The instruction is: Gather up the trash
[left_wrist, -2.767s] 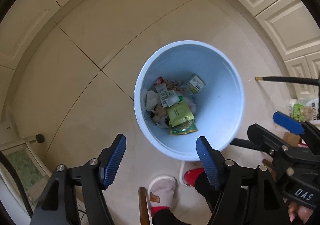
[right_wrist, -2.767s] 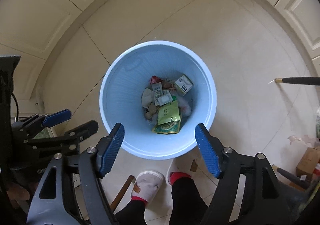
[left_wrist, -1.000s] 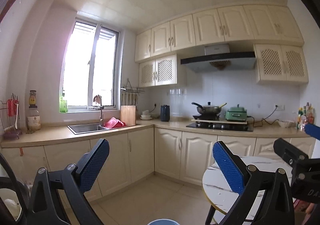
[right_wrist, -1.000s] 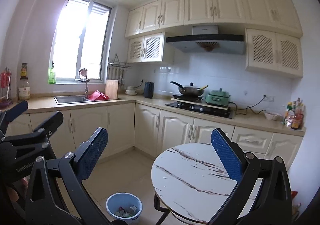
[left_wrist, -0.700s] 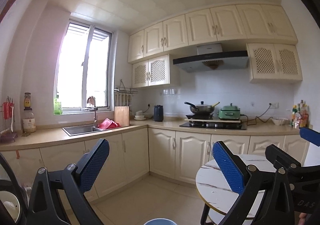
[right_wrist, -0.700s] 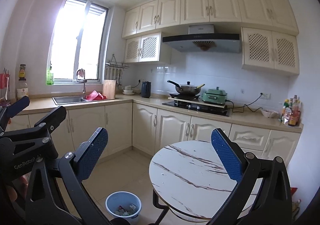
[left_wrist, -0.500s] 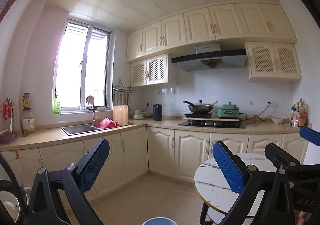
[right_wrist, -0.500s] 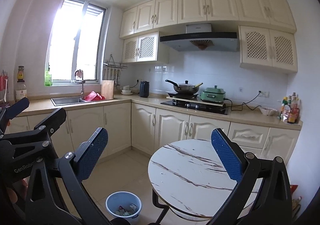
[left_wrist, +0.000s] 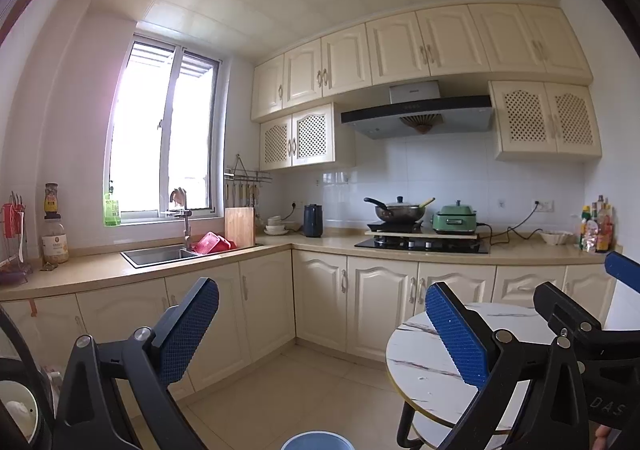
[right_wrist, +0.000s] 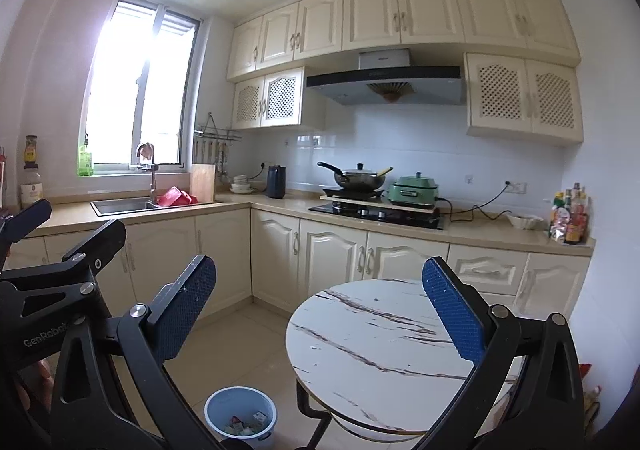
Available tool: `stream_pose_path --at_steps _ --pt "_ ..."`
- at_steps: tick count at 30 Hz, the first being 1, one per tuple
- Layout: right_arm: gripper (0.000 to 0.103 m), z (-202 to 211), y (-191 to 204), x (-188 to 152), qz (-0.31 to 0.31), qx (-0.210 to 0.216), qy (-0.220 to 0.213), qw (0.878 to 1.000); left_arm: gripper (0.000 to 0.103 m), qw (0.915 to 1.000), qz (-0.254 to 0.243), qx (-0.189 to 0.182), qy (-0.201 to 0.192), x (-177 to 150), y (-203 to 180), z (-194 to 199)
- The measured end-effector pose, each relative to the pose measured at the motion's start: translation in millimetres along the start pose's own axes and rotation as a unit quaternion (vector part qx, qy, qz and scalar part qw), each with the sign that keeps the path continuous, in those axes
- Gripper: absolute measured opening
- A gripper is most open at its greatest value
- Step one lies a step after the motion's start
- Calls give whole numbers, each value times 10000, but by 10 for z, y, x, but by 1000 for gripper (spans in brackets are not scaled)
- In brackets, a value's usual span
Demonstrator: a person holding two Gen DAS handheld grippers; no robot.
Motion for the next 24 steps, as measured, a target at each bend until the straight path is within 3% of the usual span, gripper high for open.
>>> stream_pose_path --at_steps 12,24 --pt "103 62 -29 -18 35 -241 -161 9996 102 10000 -37 8 47 302 98 -234" --pt "103 -2 -62 -14 -36 -162 -83 9998 102 9999 -94 -33 89 634 296 -519"
Point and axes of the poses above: each gripper's, at about its wrist camera, not at the fingertips, and z roughly against the way its jaws point, y to its left, x to its top, the point moved 5 cm from there along -z, roughly the way its jaws point, and after that the axes turned 7 degrees about x, right-handed, at the moved point
